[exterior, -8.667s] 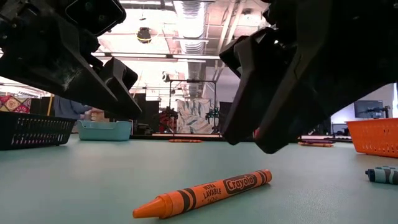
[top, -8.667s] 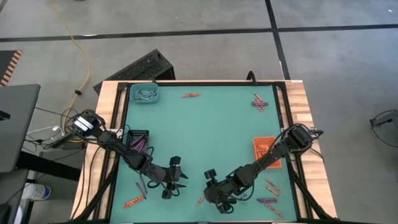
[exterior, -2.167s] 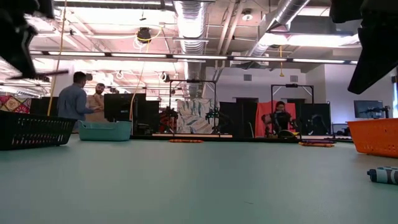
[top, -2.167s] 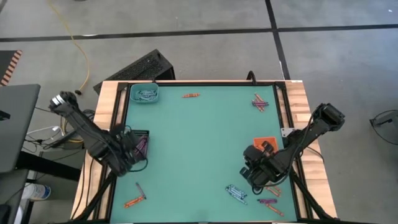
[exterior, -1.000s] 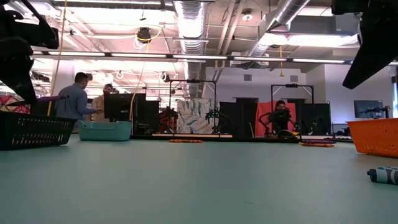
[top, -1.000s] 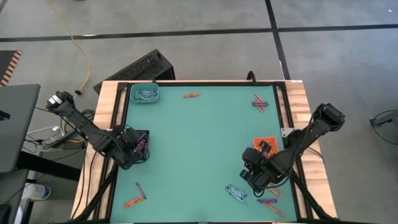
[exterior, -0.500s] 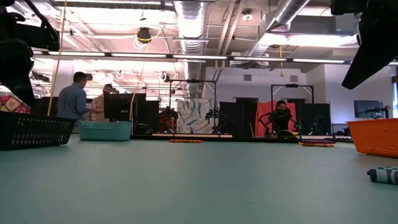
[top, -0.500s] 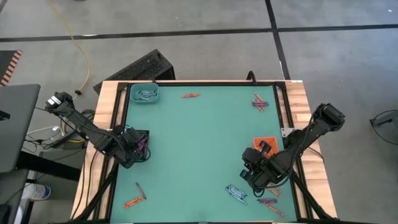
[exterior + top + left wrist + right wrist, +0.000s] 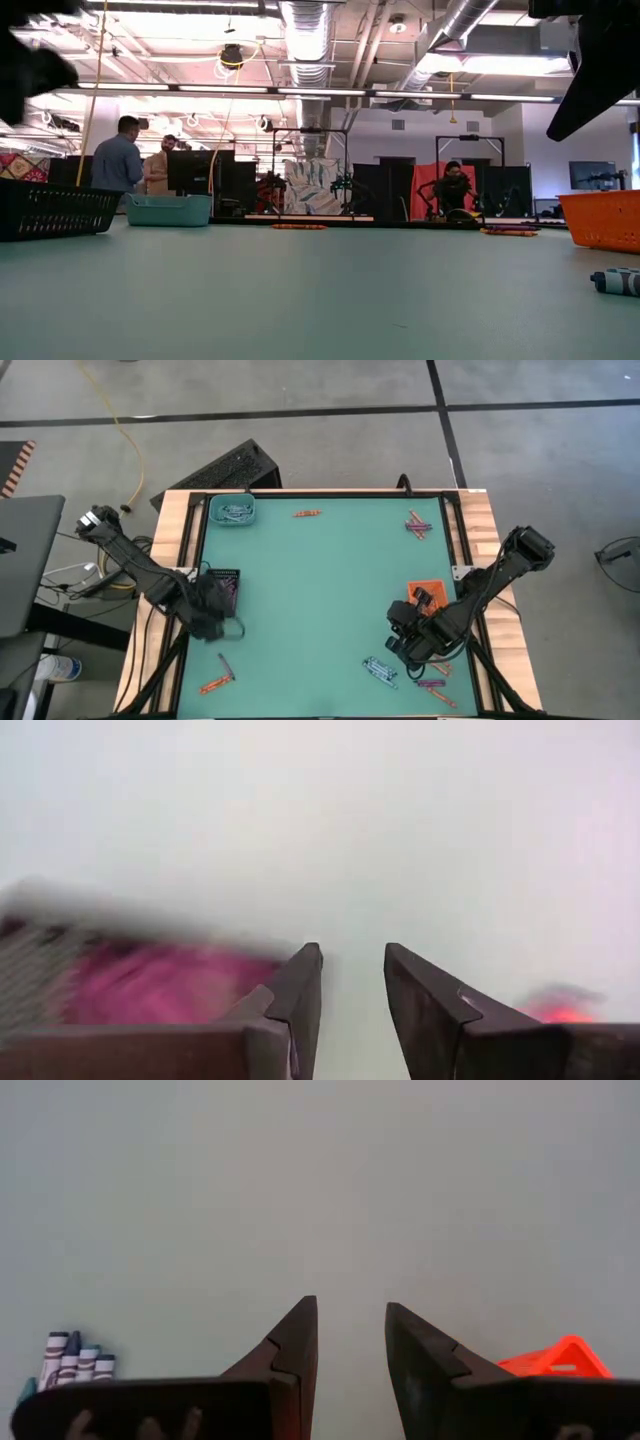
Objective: Sort crayons
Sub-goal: Put the purple crayon into the black bin
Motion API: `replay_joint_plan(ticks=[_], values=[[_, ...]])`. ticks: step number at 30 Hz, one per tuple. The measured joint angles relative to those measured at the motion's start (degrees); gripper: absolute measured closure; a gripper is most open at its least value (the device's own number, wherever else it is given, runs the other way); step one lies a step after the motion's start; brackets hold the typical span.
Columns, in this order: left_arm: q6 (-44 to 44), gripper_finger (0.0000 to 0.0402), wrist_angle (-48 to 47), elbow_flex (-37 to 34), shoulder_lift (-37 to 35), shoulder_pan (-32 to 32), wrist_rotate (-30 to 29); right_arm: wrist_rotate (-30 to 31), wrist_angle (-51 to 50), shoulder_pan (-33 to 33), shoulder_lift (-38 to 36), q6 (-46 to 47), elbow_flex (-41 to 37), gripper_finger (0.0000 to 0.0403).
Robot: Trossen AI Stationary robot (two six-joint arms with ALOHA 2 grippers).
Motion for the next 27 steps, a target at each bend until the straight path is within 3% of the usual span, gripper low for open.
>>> replay_joint_plan(ticks=[4, 12, 20, 27], values=[[8.6, 0.0301, 12.9, 0.2, 4.2, -6.2, 3.2, 0.0, 0.6, 0.0, 0.0, -0.5, 0.0, 0.0290], [9.3, 0.0301, 24.4, 0.3, 19.7, -16.3, 4.7, 1.8, 0.7, -0.1, 0.0, -1.0, 0.0, 0.0290], [10.1, 0.0301, 19.7, 7.2, 30.6, -20.8, 0.3, 1.8, 0.9, -0.9, 0.0, -1.8, 0.0, 0.0290], [8.9, 0.0301, 14.4, 8.7, 35.4, -21.5, 2.8, 1.7, 2.5, -1.2, 0.0, -3.0, 0.0, 0.0290]])
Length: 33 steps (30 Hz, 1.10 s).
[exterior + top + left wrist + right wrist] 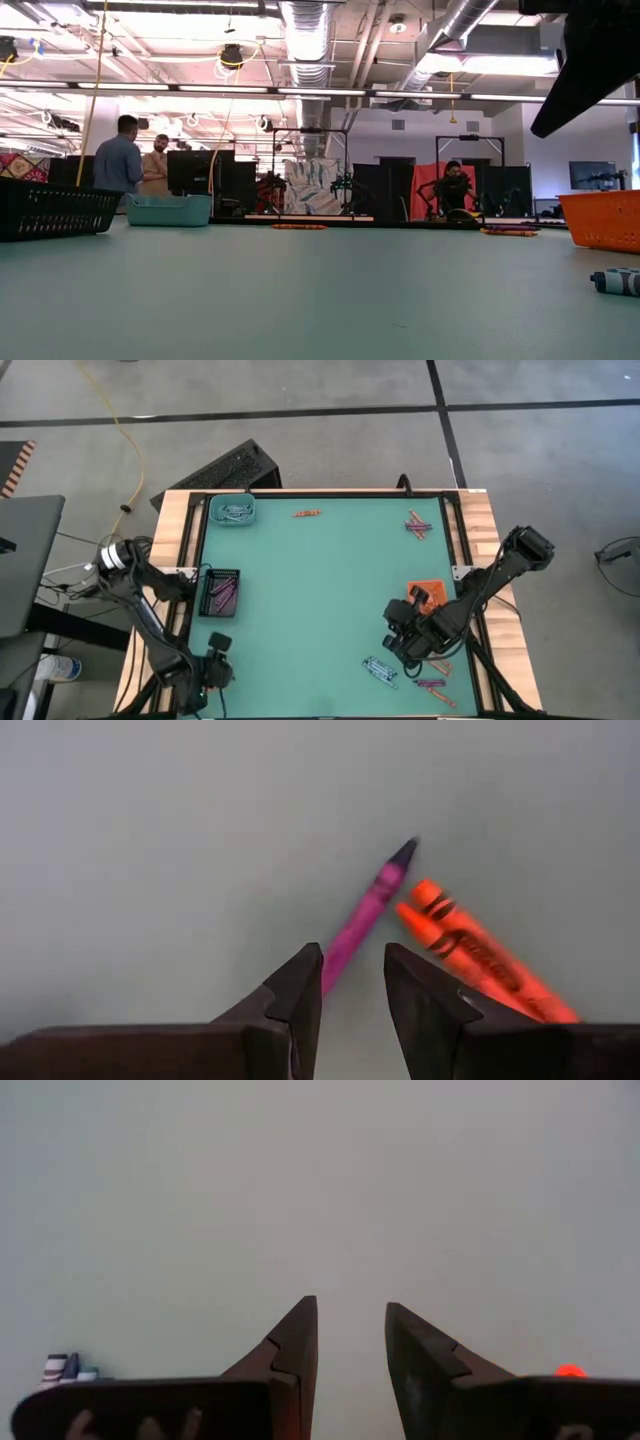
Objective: Sort crayons
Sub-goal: Put the purple crayon into the black bin
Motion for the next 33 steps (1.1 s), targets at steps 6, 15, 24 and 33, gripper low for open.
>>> replay_joint_plan(ticks=[6, 15, 24, 33], values=[[-0.4, 0.0301, -1.9, 0.0, 0.7, 0.1, -0.6, 0.0, 0.7, 0.0, 0.0, -0.6, 0.0, 0.0290], [-0.1, 0.0301, -1.9, -2.2, 0.5, 1.5, 1.4, 0.0, 0.7, 0.0, 0.0, -0.7, 0.0, 0.0290], [3.1, 0.0323, -1.3, -2.4, 0.5, 4.1, 2.4, 0.0, 0.9, 0.0, 0.0, -0.7, 0.0, 0.0290], [8.1, 0.0394, -1.2, -2.5, 0.6, 4.8, 0.8, 0.0, 1.0, 0.0, 0.0, -0.6, 0.0, 0.0290]])
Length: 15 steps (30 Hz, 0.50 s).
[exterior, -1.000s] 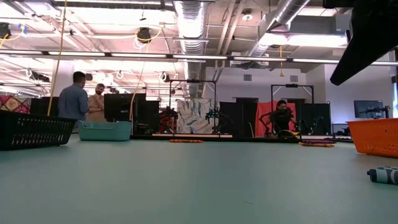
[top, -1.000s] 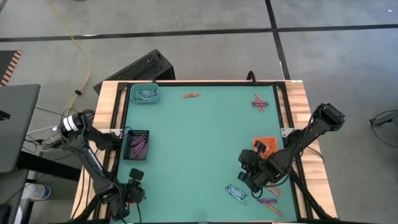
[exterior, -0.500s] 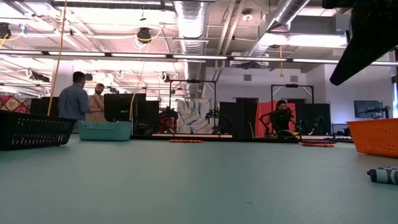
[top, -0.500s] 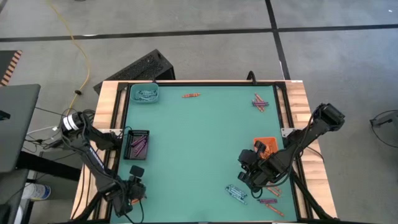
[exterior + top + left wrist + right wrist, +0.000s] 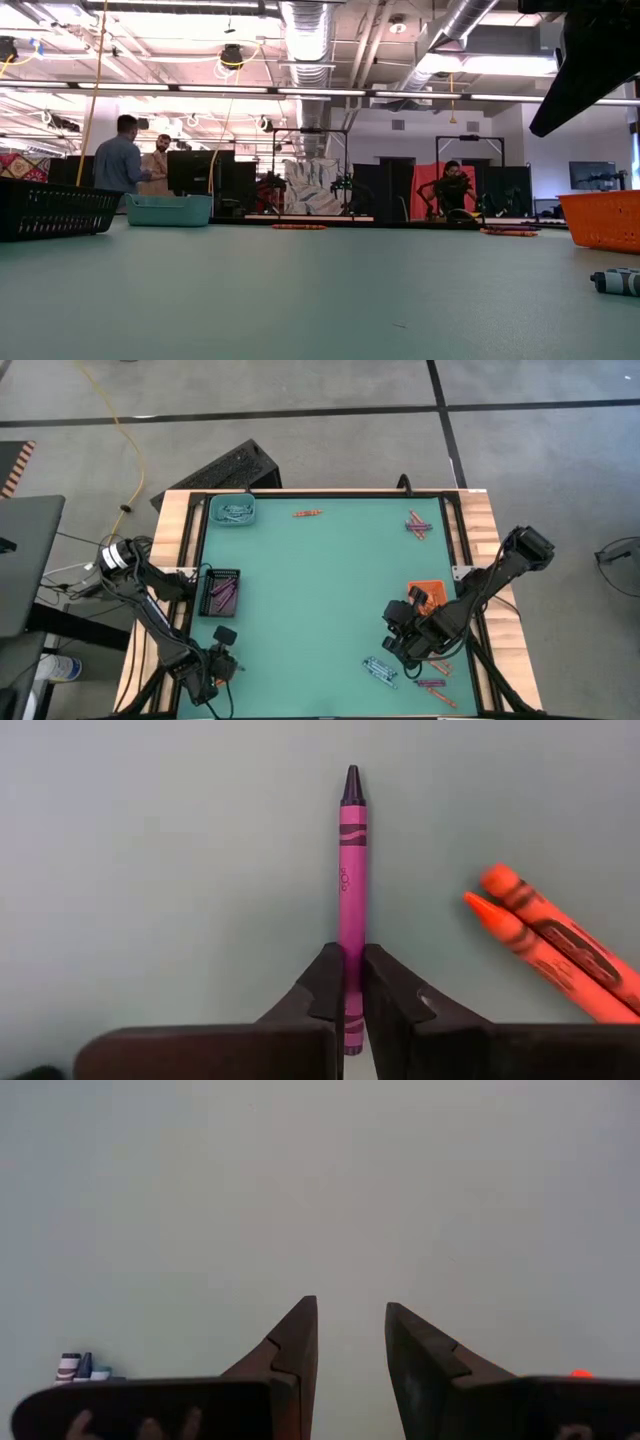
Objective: Sort crayons
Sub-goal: Put the purple crayon into the black bin
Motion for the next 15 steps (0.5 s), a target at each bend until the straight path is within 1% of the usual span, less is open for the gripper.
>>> replay_joint_plan(ticks=[10, 12, 15], values=[[-0.3, 0.0400, -1.1, 0.2, 0.2, 2.9, -6.2, 0.0, 0.0, 0.0, 0.0, 0.0, 0.0, 0.0290], [-3.1, 0.0400, -4.6, 0.8, 0.0, 4.0, -9.3, 0.0, 0.0, 0.0, 0.0, 0.0, 0.0, 0.0290], [-10.1, 0.0401, -11.6, 1.8, -1.1, 5.9, -13.0, 0.0, 0.1, 0.1, 0.0, 0.0, 0.0, 0.0290]])
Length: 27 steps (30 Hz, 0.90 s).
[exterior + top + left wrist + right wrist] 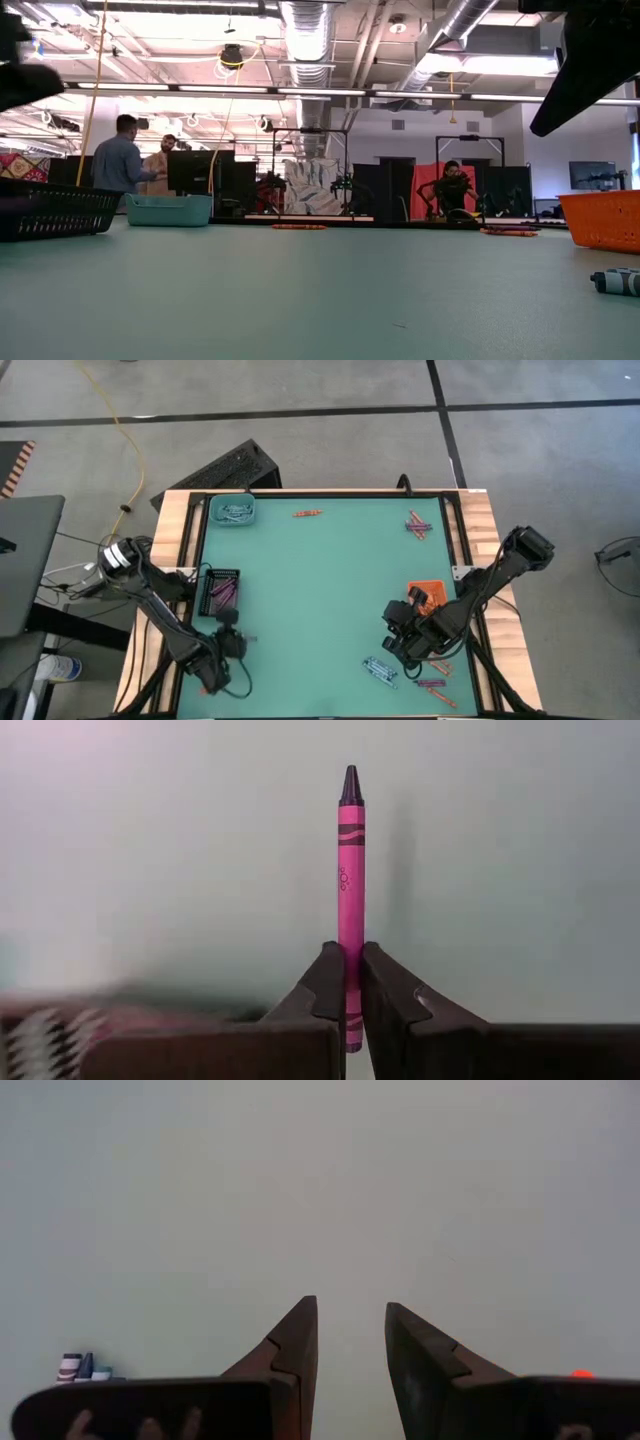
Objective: Sort crayons
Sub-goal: Put the purple crayon into the black bin
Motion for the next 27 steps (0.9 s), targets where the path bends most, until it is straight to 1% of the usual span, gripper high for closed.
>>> replay_joint_plan(ticks=[2, 4, 7, 10, 14, 17, 20, 24, 27], values=[[-3.9, 0.0401, -3.5, 0.2, -1.9, 0.9, -2.1, 0.0, 0.0, 0.0, 0.0, 0.0, 0.0, 0.0290], [-7.1, 0.0401, -4.1, 0.2, -4.5, 1.3, -4.2, 0.0, 0.1, 0.0, 0.0, -0.2, 0.0, 0.0290], [-10.6, 0.0401, -4.6, 0.2, -9.6, 1.5, -7.5, 0.0, 0.1, 0.0, 0.0, -0.4, 0.0, 0.0290], [-17.8, 0.0401, -8.0, 0.3, -15.2, 2.1, -9.5, 0.0, 0.1, 0.0, 0.0, -0.9, 0.0, 0.0290], [-30.1, 0.0401, -17.1, -0.7, -21.3, 2.7, -7.6, 0.0, 0.1, 0.0, 0.0, -1.2, 0.0, 0.0290], [-37.1, 0.0401, -21.4, -2.8, -23.9, 2.6, -5.2, 0.0, 0.2, 0.2, 0.0, -1.4, 0.0, 0.0290], [-40.9, 0.0401, -21.5, -5.4, -25.2, 2.6, -2.4, 0.0, 0.2, 0.8, 0.0, -1.4, 0.0, 0.0290], [-44.5, 0.0401, -21.7, -8.3, -25.3, 2.6, 1.6, 0.1, 0.2, 1.7, 0.0, -1.4, 0.0, 0.0290], [-45.1, 0.0401, -21.9, -8.3, -24.6, 2.6, 1.2, 0.4, 0.2, 2.2, 0.0, -1.4, 0.0, 0.0290]])
